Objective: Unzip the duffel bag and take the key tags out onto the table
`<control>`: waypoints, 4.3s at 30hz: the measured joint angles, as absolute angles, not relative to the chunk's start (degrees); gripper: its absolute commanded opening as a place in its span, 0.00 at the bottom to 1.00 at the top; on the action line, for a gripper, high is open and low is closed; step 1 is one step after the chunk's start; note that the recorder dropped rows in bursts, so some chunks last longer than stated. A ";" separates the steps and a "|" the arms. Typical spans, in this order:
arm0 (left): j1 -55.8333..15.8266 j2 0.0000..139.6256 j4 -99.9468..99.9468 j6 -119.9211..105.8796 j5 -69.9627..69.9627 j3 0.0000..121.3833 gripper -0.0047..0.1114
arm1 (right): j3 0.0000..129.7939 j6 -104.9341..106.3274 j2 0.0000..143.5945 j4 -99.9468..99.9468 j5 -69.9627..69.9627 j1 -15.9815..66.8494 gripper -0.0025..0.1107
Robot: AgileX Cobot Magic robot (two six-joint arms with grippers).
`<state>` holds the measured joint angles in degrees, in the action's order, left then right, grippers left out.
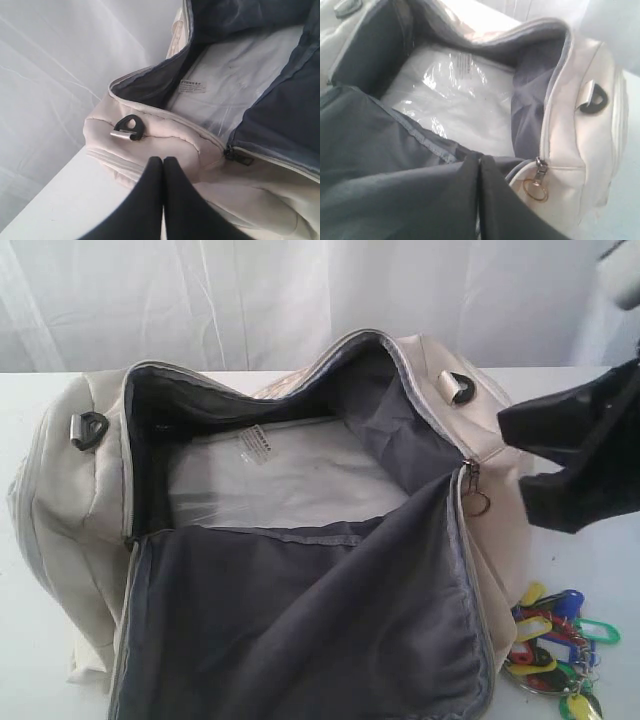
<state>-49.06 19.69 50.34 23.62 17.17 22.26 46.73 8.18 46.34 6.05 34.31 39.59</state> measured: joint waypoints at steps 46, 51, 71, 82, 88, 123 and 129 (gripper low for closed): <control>-5.05 15.78 36.04 27.95 17.37 22.26 0.04 | 44.82 8.18 41.06 5.91 32.36 39.59 0.02; -1.19 9.27 36.04 27.95 17.47 22.14 0.04 | 44.82 8.18 41.06 5.91 32.36 39.59 0.02; -0.78 0.47 36.04 27.95 17.47 22.14 0.04 | 44.79 8.18 41.06 5.91 32.60 39.59 0.02; -0.78 0.47 37.05 26.71 17.76 22.14 0.04 | 44.79 8.18 41.06 5.91 32.60 39.59 0.02; -0.78 0.47 29.74 30.14 18.33 21.78 0.04 | 44.79 8.18 41.06 5.91 32.60 39.59 0.02; -2.68 0.25 -5.28 6.50 8.70 0.18 0.04 | 44.79 8.18 41.06 5.91 32.79 39.59 0.02; -2.68 0.25 -6.16 2.49 13.54 0.06 0.04 | 44.79 8.18 41.06 5.91 32.79 39.59 0.02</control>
